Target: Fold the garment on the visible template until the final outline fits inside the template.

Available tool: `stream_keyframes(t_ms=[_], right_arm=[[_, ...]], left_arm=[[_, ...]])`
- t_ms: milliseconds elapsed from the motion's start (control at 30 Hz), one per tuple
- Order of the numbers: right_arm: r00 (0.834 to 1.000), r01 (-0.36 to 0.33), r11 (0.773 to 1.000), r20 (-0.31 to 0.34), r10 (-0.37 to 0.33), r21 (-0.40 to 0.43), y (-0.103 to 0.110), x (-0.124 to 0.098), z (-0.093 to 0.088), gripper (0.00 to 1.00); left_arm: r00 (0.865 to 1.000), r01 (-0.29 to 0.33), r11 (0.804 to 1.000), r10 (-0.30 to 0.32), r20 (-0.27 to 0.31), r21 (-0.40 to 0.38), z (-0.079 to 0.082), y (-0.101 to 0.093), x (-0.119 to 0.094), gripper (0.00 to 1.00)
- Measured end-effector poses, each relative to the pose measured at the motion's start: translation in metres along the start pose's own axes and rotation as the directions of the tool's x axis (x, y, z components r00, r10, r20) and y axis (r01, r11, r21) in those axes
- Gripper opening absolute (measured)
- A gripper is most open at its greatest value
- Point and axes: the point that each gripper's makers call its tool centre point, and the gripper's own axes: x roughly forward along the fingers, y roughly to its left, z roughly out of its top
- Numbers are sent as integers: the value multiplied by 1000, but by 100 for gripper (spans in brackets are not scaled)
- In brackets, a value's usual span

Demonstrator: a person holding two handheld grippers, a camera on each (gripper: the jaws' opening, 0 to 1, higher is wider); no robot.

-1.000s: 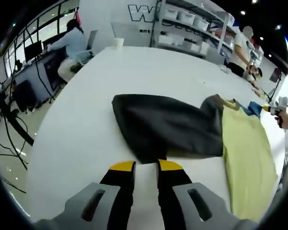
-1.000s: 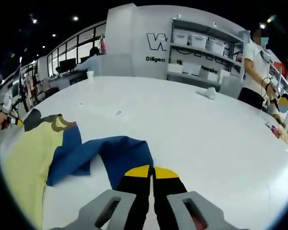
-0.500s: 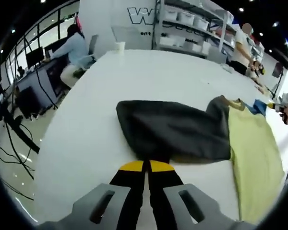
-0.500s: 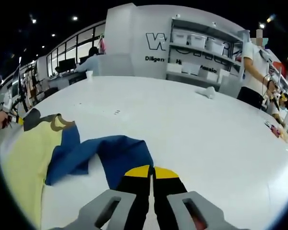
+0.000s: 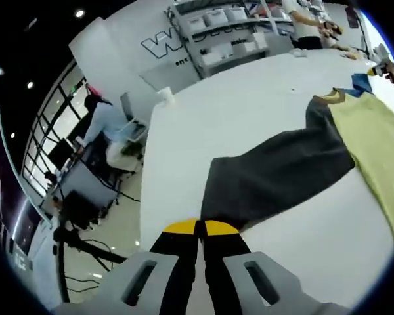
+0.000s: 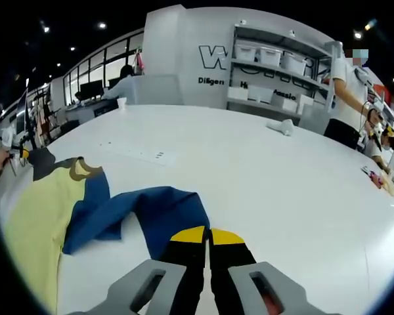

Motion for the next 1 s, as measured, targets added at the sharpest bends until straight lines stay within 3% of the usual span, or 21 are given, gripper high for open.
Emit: stream_keyframes(t_ms=[33, 133, 367, 500, 600, 800, 1000], right_arm=[[1000, 0, 1000, 0, 0, 1, 0, 0, 0, 0], [1000, 0, 1000, 0, 0, 2, -1, 1, 0, 0], [1000, 0, 1000, 1, 0, 2, -2, 2, 1, 0], [1000, -1, 1000, -3, 1, 2, -2, 1, 0, 0], [1000, -1, 1000, -5, 1, 2, -1, 0, -1, 0], [1000, -3, 1000, -6, 3, 3, -1, 0, -2, 0], [1000, -6, 1000, -9, 6, 5, 1, 2, -4, 0]], left_arm=[[1000, -20, 999, 19, 19, 40, 5, 3, -3, 5], [998, -2, 999, 0, 56, 53, 11, -4, -8, 5], [992, 127, 991, -127, 1, 51, -16, -47, -9, 5], [976, 219, 976, -218, -16, 20, -27, -79, -11, 5], [971, 238, 971, -238, -28, -4, -33, -90, -12, 7], [976, 216, 965, -219, 1, -151, -37, -84, -15, 21], [990, 138, 948, -142, 7, -287, -46, -53, -17, 23]])
